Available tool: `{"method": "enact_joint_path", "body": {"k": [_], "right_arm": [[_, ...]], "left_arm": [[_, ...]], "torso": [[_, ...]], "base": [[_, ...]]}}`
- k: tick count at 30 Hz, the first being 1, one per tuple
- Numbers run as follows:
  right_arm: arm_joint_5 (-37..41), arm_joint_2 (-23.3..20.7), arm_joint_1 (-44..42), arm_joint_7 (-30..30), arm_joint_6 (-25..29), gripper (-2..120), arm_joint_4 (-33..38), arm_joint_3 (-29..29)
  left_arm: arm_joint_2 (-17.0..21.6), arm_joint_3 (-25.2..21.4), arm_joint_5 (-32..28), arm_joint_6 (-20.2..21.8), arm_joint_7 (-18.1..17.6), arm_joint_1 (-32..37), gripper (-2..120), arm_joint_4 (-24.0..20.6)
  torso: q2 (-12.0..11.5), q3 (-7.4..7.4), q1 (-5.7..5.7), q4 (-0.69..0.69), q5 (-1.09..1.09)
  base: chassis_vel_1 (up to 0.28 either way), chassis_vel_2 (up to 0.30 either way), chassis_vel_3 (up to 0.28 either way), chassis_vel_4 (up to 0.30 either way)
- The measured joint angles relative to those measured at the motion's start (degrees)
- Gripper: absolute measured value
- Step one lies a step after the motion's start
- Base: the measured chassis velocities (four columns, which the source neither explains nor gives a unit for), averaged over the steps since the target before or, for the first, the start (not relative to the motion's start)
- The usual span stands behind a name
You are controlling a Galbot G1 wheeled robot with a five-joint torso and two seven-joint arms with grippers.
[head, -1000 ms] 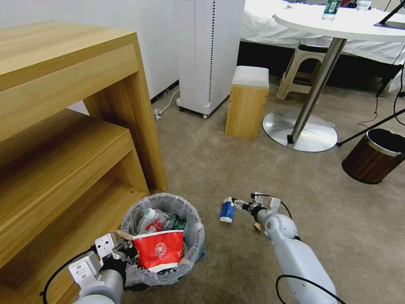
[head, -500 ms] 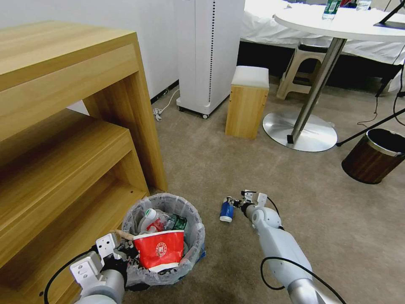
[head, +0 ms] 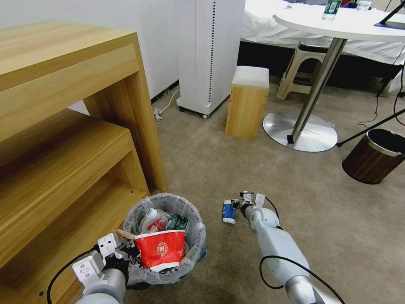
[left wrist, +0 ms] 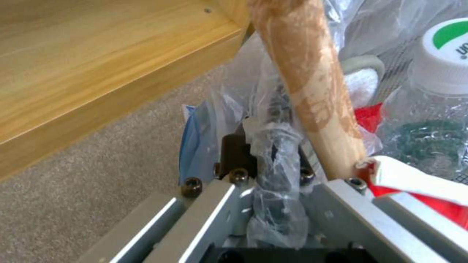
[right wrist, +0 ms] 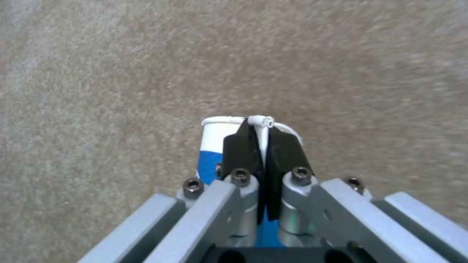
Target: Pick up the trash bin and place the garbage on the floor into it.
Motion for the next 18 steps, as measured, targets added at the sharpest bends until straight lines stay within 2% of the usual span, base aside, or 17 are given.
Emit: {"method": "enact_joint_path", "body": {"k": [3,4,5,6,7,9,10,13,14,16,18], "right_arm": [[1.16,-1.30,-2.04,-0.02,0.37,0,2.79,-0.64],[2.52,-2.59,-4.06,-0.02,0.47,0,5.94,-1.39],[4.81,-4.70,-7.34,-0.01,0.66,0,12.17,-2.75],[4.81,-4.70,-7.34,-0.01,0.66,0,12.17,-2.75],[5.93,-5.86,-9.07,-0.02,1.00,0,16.14,-3.49],[9.67,-10.35,-15.32,-0.17,2.29,0,31.36,-5.03],[9.67,-10.35,-15.32,-0.17,2.29,0,31.36,-5.03],[15.09,-16.39,-21.00,-1.72,4.35,0,47.81,-4.75],[15.09,-16.39,-21.00,-1.72,4.35,0,47.81,-4.75],[18.10,-19.51,-22.86,-4.55,7.40,0,54.95,-4.30],[18.94,-20.25,-23.12,-6.08,9.01,0,56.68,-4.25]], "left_arm": [[-0.04,0.08,0.01,-0.04,0.02,-0.12,0,0.16],[-0.06,0.20,0.02,-0.09,0.02,-0.18,0,0.31],[-0.12,0.39,0.02,-0.19,0.02,-0.23,0,0.60],[-0.12,0.39,0.02,-0.19,0.02,-0.23,0,0.60],[-0.19,0.55,0.01,-0.23,0.02,-0.31,0,0.87],[-0.42,0.98,0.08,-0.43,0.07,-0.64,0,1.97],[-0.42,0.98,0.08,-0.43,0.07,-0.64,0,1.97],[-0.40,1.99,0.40,-0.48,0.15,-0.71,0,3.17],[-0.40,1.99,0.40,-0.48,0.15,-0.71,0,3.17],[-0.54,2.70,1.04,-0.48,0.26,-0.75,0,3.71],[-0.64,2.98,1.30,-0.49,0.32,-0.77,0,3.89]], "torso": [[0.00,0.00,0.00,0.00,0.00],[0.00,0.00,0.00,0.00,0.02],[0.00,0.01,0.00,-0.04,0.01],[0.00,0.01,0.00,-0.04,0.01],[0.00,0.00,0.00,-0.05,0.01],[0.00,0.00,0.00,-0.02,0.01],[0.00,0.00,0.00,-0.02,0.01],[0.00,-0.01,0.00,-0.02,-0.01],[0.00,-0.01,0.00,-0.02,-0.01],[0.00,-0.01,0.00,-0.03,-0.01],[0.01,-0.01,0.00,-0.03,-0.01]], "base": [[0.000,0.000,0.000,0.000],[0.000,0.000,0.000,0.000],[0.000,0.000,0.000,0.000],[0.000,0.000,0.000,0.000],[0.000,0.000,0.000,0.000],[0.000,0.000,0.000,0.000],[0.000,0.000,0.000,0.000],[0.000,0.000,0.000,0.000],[0.000,0.000,0.000,0.000],[0.000,0.000,0.000,0.000],[0.000,0.000,0.000,0.000]]}}
